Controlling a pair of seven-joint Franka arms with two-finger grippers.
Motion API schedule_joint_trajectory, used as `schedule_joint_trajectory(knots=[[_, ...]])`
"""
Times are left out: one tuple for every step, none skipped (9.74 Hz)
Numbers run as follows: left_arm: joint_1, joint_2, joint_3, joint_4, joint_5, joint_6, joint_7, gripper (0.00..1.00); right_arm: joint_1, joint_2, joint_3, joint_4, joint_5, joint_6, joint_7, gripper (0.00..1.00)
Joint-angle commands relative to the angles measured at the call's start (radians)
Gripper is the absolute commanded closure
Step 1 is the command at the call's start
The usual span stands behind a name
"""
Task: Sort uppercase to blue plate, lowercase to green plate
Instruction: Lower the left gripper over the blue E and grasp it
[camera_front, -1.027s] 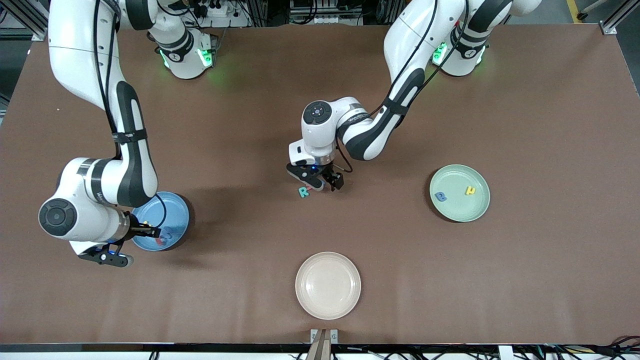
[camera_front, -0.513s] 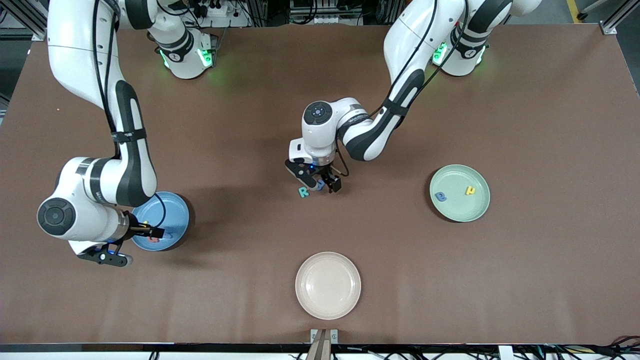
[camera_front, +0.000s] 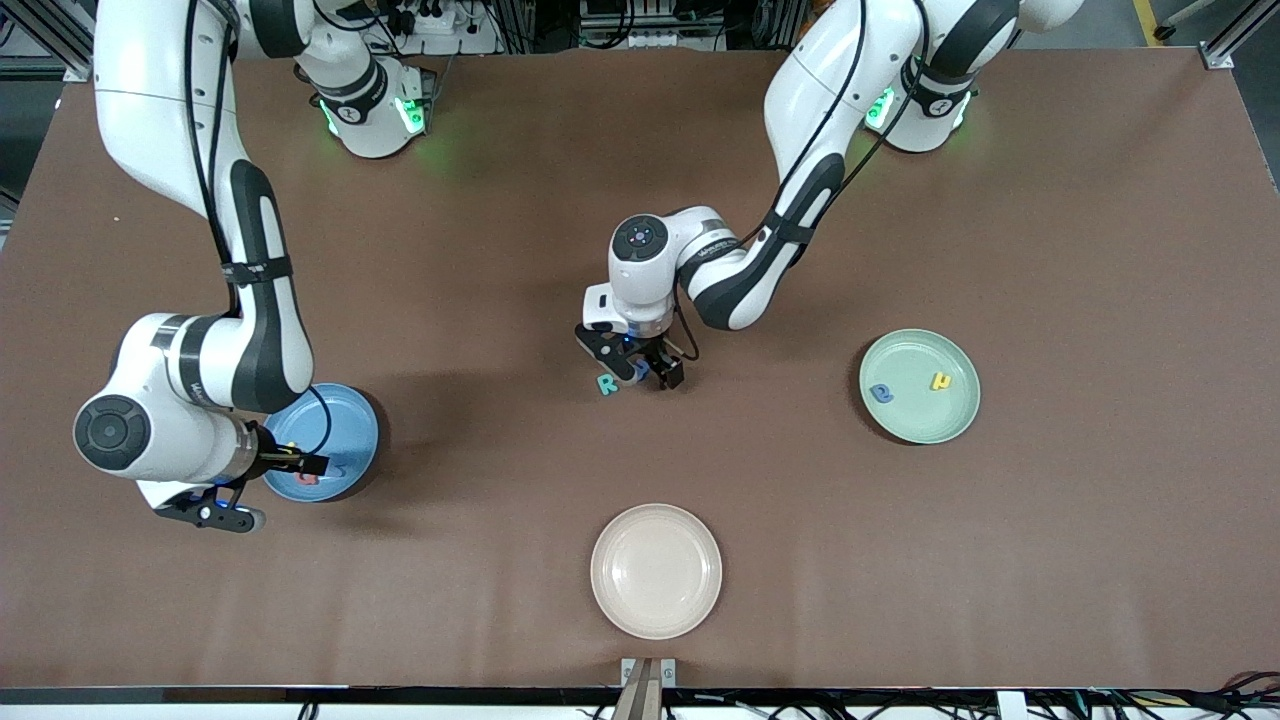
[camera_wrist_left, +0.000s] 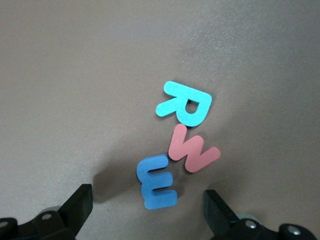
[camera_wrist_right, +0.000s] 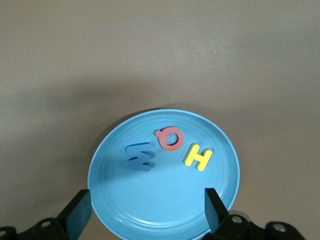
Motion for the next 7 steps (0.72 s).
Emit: schedule_joint_trajectory(knots=[[0.0,0.013,0.003,0.018,-0.063,0.006,0.015,0.12,-0.011,-0.035,0.016,-0.031,-0.003,-0.004,-0.015,0.0],[0.001,0.011,0.003,0.018,-0.075,0.006,0.015,0.27,-0.011,-0.035,0.016,-0.031,-0.002,-0.012,-0.015,0.0],[0.003,0.01,0.003,0.02,-0.098,0.005,0.014,0.32,-0.011,-0.035,0.018,-0.029,-0.002,-0.012,-0.015,0.0],[0.003,0.01,0.003,0.021,-0.118,0.005,0.014,0.32,-0.011,-0.035,0.016,-0.029,-0.002,-0.012,-0.015,0.0],[0.006,0.008,0.003,0.023,-0.121,0.003,0.015,0.38,-0.011,-0.035,0.016,-0.029,-0.002,-0.012,-0.015,0.0],[0.006,0.005,0.003,0.023,-0.124,0.0,0.015,0.4,-0.011,-0.035,0.016,-0.029,-0.002,-0.013,-0.015,0.0],[0.006,0.004,0.004,0.024,-0.138,-0.001,0.017,0.41,-0.011,-0.035,0.016,-0.031,-0.003,-0.012,-0.015,0.0]])
